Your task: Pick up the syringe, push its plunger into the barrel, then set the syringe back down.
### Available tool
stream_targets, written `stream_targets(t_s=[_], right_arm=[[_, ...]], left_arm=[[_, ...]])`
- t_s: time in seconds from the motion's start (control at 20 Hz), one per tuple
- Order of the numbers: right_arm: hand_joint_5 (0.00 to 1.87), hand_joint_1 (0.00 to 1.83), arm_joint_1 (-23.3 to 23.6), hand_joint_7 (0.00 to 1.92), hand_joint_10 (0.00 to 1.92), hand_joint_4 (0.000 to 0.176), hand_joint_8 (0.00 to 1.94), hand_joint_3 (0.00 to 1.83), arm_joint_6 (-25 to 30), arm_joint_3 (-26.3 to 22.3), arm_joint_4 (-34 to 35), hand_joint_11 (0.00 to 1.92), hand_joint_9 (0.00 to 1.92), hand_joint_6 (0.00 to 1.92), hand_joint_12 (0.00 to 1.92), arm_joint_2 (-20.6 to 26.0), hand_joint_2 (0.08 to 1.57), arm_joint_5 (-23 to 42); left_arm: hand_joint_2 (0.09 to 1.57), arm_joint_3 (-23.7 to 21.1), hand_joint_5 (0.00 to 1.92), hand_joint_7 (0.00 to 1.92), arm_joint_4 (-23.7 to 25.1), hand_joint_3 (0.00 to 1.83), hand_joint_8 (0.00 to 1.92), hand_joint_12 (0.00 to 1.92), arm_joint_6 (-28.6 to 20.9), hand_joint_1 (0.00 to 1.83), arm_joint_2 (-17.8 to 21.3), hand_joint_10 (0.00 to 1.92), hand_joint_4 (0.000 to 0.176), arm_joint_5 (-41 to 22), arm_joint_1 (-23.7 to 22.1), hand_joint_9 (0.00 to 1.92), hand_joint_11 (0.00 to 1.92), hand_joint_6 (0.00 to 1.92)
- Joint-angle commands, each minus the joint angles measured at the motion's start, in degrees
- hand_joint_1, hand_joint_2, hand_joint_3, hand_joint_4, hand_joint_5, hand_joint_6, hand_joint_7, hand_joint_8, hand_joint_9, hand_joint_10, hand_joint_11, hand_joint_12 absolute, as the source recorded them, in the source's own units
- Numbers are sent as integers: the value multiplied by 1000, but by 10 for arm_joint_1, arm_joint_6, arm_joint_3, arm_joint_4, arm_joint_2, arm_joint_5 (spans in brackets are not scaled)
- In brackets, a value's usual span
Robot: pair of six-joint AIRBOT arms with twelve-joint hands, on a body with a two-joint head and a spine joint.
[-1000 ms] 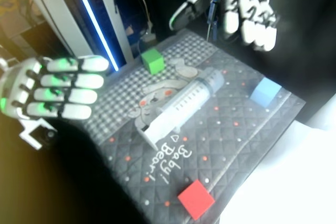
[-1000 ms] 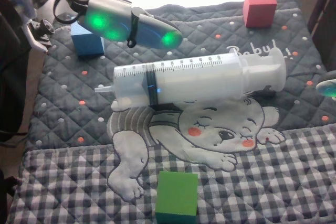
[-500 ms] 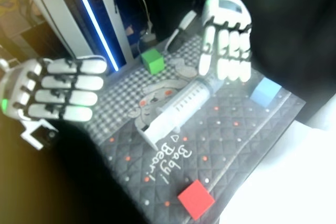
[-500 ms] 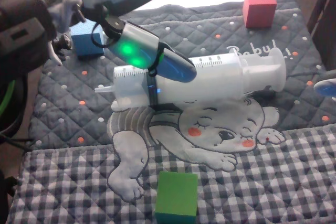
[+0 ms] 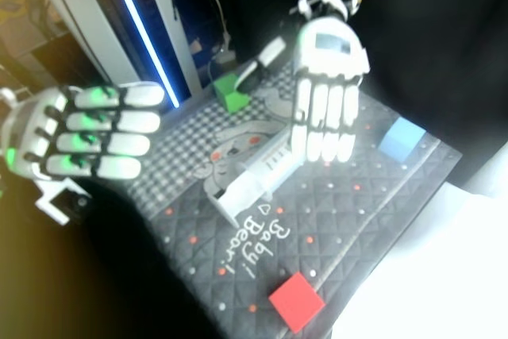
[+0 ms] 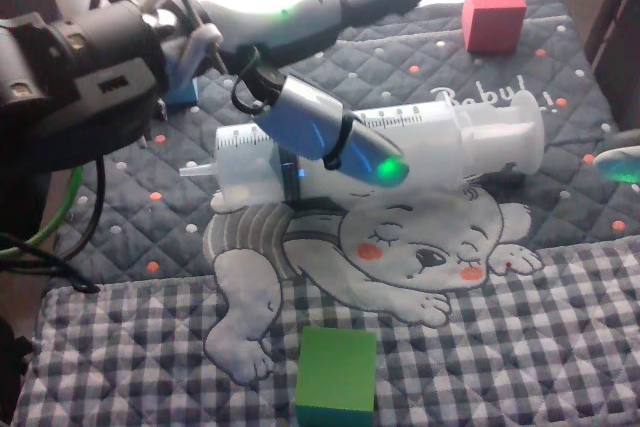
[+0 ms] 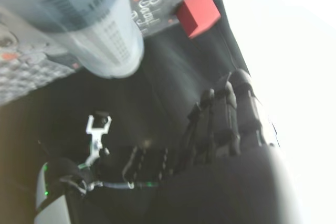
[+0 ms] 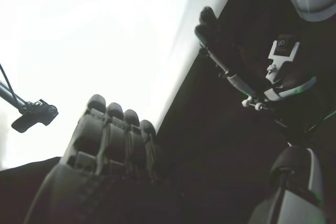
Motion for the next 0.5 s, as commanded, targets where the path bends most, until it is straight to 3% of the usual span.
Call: stream_targets(t_s=[0.0, 0.05, 0.15, 0.25, 0.35, 0.45], right_arm=[[8, 623, 8, 13, 2, 8, 2, 0, 2, 2, 5, 7, 4, 3, 3, 1, 605, 70], [13, 625, 8, 5, 0, 16, 0, 0, 2, 2, 4, 8, 0, 5, 4, 1, 610, 70], [24, 627, 9, 11, 1, 29, 3, 0, 2, 2, 3, 13, 2, 8, 6, 0, 597, 70], [9, 571, 10, 11, 3, 25, 3, 0, 2, 2, 2, 30, 7, 0, 13, -1, 585, 70], [10, 562, 10, 11, 1, 34, 2, 0, 2, 2, 2, 19, 5, 1, 8, -2, 585, 70], [0, 546, 10, 0, 0, 22, 0, 0, 2, 2, 2, 22, 0, 0, 10, -3, 580, 70]], left_arm=[[691, 4, 0, 113, -6, 1, 1, 513, -2, 387, -3, 4, 0, -47, -2, 169, 0, 0], [681, 8, 0, 130, -4, 0, 1, 649, -2, 412, -9, 5, 0, -41, 0, 190, 0, 0], [683, 15, 19, 180, -2, 0, 10, 677, -2, 412, -18, 8, 0, -28, 8, 215, 0, 4], [674, 23, 51, 195, -3, 0, 7, 627, -2, 412, -26, 8, 0, -19, 16, 230, 0, 9], [674, 29, 66, 193, -3, 0, 3, 515, -2, 448, -33, 3, 0, -9, 17, 223, 0, 8], [666, 35, 84, 222, -2, 0, 8, 588, -2, 435, -41, 9, 0, -1, 20, 254, 0, 7]])
